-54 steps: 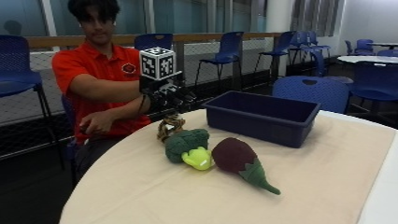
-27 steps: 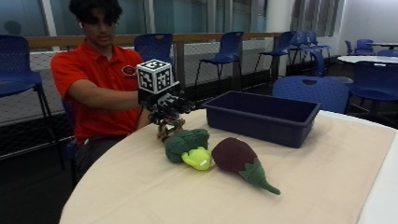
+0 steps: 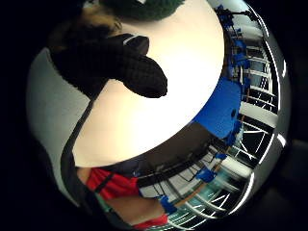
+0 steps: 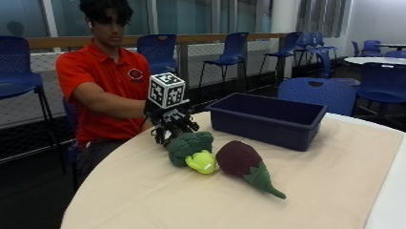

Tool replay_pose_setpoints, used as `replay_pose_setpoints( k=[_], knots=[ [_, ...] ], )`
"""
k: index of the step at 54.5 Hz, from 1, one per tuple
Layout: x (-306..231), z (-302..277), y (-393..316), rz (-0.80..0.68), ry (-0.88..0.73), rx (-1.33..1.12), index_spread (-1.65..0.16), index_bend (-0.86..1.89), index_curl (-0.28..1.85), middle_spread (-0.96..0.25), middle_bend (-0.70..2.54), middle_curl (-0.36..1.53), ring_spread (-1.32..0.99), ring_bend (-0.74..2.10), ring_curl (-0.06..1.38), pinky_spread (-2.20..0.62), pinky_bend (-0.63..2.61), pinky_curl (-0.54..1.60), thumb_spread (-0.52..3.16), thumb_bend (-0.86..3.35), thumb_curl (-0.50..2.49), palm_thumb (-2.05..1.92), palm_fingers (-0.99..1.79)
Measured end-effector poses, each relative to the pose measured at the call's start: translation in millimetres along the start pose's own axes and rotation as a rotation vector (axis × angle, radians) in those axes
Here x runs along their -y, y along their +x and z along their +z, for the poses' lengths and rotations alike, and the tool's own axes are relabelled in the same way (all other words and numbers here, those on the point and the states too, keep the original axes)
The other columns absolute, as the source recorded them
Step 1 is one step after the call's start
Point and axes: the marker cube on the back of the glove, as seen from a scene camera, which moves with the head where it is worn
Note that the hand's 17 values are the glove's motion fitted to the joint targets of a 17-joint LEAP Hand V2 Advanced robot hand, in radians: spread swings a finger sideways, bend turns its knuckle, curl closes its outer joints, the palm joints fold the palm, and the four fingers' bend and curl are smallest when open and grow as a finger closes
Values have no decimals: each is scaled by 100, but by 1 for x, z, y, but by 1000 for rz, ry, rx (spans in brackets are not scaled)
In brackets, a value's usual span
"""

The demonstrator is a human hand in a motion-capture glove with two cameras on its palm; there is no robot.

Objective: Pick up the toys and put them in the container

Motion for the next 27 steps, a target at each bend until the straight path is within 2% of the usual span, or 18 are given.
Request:
replay_pose_setpoints(
  k=[8,15,22,27],
  knots=[
    [13,15,8,4,-74,30,-37,15,25,-4,14,18,2,38,19,6,125,40,109,-5,17,-5,-4],
    [12,17,6,-1,-97,-38,-38,19,27,-4,14,18,2,48,22,3,126,40,110,-3,19,-2,2],
    [11,17,0,24,-20,-77,-40,38,33,-4,11,17,2,49,22,1,123,38,118,3,25,9,9],
    [11,15,-3,16,57,-113,-39,52,39,-10,20,19,-5,58,23,-7,112,34,126,10,30,24,33]
  ],
)
